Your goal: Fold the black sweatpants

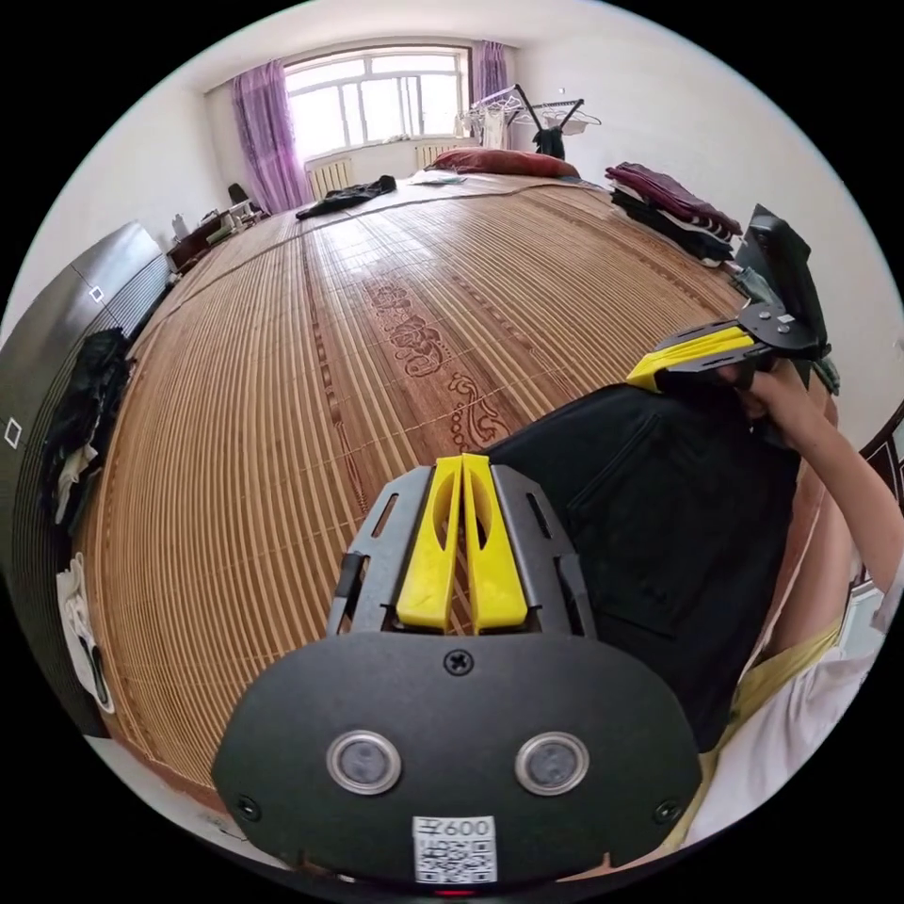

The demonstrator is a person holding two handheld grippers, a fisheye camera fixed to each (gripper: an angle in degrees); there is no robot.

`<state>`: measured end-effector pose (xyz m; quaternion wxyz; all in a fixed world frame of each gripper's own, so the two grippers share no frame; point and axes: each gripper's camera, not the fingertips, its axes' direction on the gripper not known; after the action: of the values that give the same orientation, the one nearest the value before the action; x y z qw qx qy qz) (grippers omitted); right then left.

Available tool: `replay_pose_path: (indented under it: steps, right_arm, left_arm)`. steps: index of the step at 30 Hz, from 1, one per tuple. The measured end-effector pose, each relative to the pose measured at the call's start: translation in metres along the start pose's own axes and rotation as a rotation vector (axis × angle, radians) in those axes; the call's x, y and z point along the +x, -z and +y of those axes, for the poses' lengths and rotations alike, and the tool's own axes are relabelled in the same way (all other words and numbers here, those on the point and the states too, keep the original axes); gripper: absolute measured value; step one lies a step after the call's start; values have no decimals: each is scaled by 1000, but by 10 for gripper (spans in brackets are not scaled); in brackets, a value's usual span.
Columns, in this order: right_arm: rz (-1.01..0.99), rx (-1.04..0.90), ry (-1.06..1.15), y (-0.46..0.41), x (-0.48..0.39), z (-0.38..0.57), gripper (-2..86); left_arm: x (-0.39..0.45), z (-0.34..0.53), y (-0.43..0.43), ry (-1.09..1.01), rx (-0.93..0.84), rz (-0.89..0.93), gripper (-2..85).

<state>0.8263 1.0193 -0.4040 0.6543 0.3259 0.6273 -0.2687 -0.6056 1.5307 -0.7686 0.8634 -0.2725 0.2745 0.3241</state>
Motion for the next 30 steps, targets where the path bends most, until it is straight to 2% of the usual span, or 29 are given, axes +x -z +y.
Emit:
replay_pose_path:
  steps: [4,6,8,9,11,13,16,18,21,24,27,30]
  right_arm:
    - [57,8,30,-3,-19,-2,-9]
    - [50,10,24,-4,-19,-2,-9]
    - [36,14,-1,-4,-15,-3,-9]
    - [36,17,-5,-4,-15,-3,-9]
    - [51,27,-5,-3,-18,-1,-9]
    - [63,33,0,-2,-20,0,-9]
    - [55,43,-10,1,-17,2,-9]
    - [57,41,-24,2,-14,3,-9]
    - [106,44,-46,6,-16,7,-9]
    - [163,56,-77,14,-20,19,-9]
    - [187,59,-112,23,-15,27,-8]
    - [146,62,-125,31,0,31,-8]
  left_arm:
    - [-5,-22,26,0,4,-16,9]
    - [-52,-35,41,156,-16,174,9]
    - [-88,-38,52,322,-40,237,9]
    - [-100,-38,67,388,-58,90,9]
    - [-109,-44,90,363,-46,-21,9]
    - [-124,-58,106,325,-42,60,12]
    - [-160,-82,127,377,-3,325,23]
    - [-174,-99,129,374,5,571,17]
    - [-161,-112,118,271,-113,794,9]
    - [-126,-100,122,76,-182,898,5]
    - [-114,-69,120,53,-267,805,3]
    - [-123,-48,128,76,-213,819,3]
